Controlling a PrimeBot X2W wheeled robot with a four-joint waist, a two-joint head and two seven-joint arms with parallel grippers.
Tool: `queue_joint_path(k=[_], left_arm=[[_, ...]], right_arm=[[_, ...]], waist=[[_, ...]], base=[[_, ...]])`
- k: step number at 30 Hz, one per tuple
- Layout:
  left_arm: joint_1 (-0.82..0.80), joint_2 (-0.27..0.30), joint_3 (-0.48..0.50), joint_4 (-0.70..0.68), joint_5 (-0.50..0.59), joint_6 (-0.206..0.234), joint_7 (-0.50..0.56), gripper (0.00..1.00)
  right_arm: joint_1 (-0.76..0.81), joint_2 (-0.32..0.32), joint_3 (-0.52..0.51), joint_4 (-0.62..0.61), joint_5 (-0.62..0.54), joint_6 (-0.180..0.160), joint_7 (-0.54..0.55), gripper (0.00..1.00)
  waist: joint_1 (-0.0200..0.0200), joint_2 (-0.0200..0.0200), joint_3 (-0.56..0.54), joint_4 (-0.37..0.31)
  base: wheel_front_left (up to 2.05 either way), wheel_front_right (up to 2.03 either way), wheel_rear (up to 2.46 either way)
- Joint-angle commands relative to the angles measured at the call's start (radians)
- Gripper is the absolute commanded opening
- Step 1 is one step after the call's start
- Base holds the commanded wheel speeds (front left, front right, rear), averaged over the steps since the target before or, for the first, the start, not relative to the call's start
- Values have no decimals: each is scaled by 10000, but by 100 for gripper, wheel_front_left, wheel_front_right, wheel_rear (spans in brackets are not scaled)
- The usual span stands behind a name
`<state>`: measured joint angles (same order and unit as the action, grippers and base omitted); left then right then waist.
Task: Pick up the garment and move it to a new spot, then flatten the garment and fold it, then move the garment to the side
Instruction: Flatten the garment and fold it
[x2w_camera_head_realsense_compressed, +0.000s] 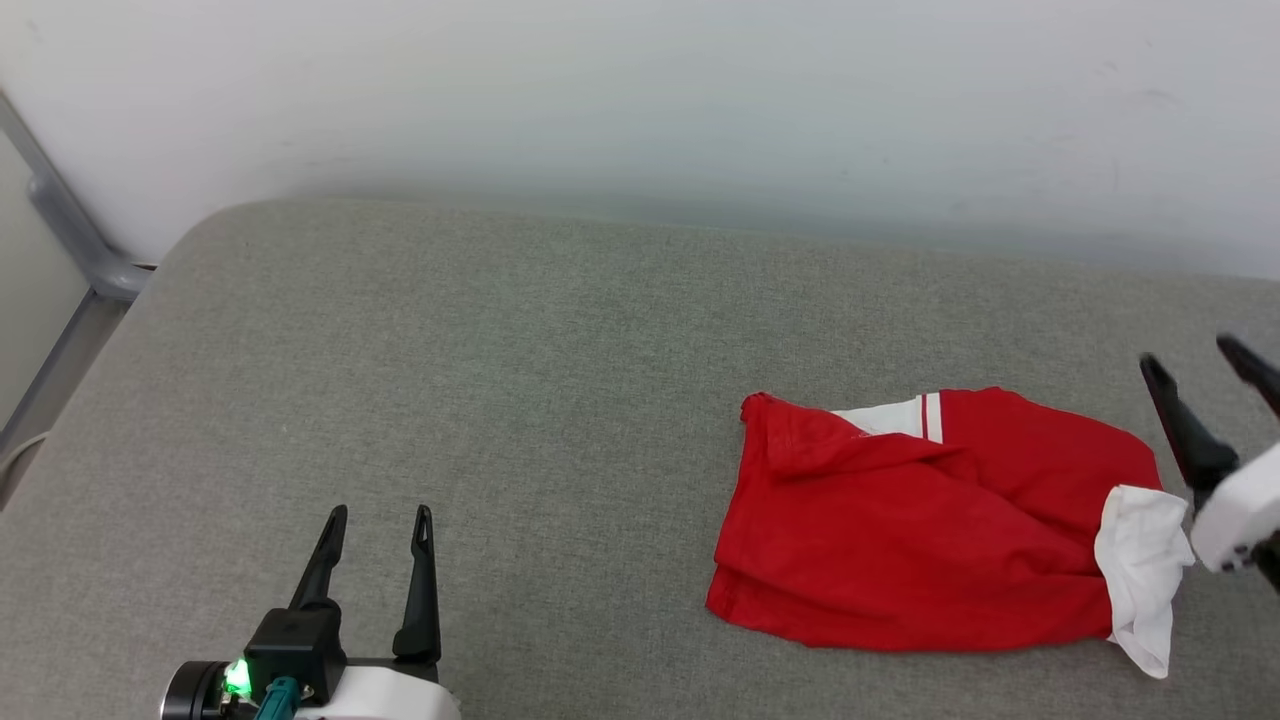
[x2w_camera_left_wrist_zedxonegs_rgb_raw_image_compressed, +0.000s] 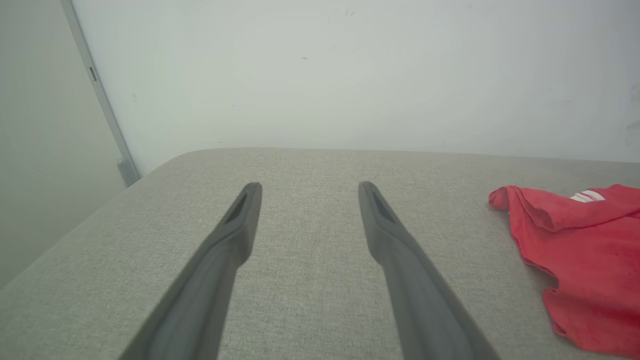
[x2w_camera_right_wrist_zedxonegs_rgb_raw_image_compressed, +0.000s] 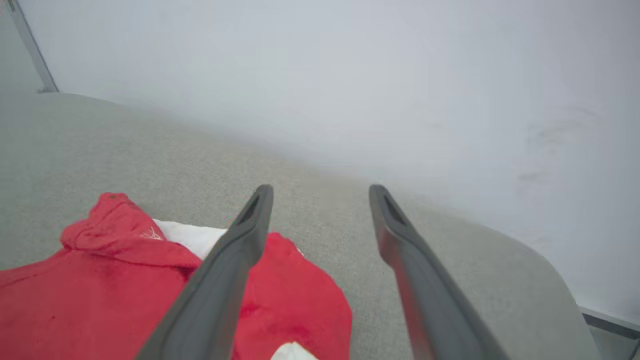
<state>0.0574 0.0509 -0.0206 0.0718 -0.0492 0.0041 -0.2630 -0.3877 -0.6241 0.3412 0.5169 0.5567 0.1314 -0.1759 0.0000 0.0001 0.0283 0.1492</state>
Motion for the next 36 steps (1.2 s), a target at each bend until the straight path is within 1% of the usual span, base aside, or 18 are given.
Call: queue_joint_path(k=[1,4,7,9,11,15,20,24,28,36], left_arm=[[95,-12,33,-43,37,8,-26,100],[74,-14,1,-96,51,15,-26,100],[-36,-14,-39,-143,50,-11,-26,100],[-137,-12,-48,-147,38,-23,-26,100],[-234,-12,-69,-150,7,-23,-26,100],[-380,-12,-108,-142,-70,-10,-26,100],[-566,-12,-209,-137,-182,49,-26,100],[-744,-12,-279,-142,-285,115,-26,100],[-933,-14,-428,-179,-399,189,-26,100],[-1288,-12,-544,-149,-523,261,-26,100]], right_arm=[[-26,156,-279,-726,-228,-14,279,100],[127,452,-721,-2594,-650,-14,1199,100],[115,605,-533,-4381,-907,-14,2382,100],[33,627,-32,-5348,-853,-12,3266,100],[-171,436,560,-6045,-700,-15,4132,100],[-696,-90,2147,-6760,-147,-12,5684,100],[-1624,-805,4244,-6966,945,-14,7541,100],[-2347,-1096,5660,-6780,1388,-14,8691,100],[-2856,-1057,6749,-6168,1669,-14,9005,100],[-3308,-764,8532,-4381,1817,-14,8681,100]], waist=[[0,-1,3,27],[0,-1,69,88],[0,-1,224,185],[0,-1,333,260],[0,-1,459,348],[0,-1,703,495],[0,-1,1052,663],[0,-1,1350,797],[0,-1,1685,929],[0,-1,2229,1121]], base=[[0,0,0],[0,0,0],[0,0,0],[0,0,0],[0,0,0],[0,0,0],[0,0,0],[0,0,0],[0,0,0],[0,0,0]])
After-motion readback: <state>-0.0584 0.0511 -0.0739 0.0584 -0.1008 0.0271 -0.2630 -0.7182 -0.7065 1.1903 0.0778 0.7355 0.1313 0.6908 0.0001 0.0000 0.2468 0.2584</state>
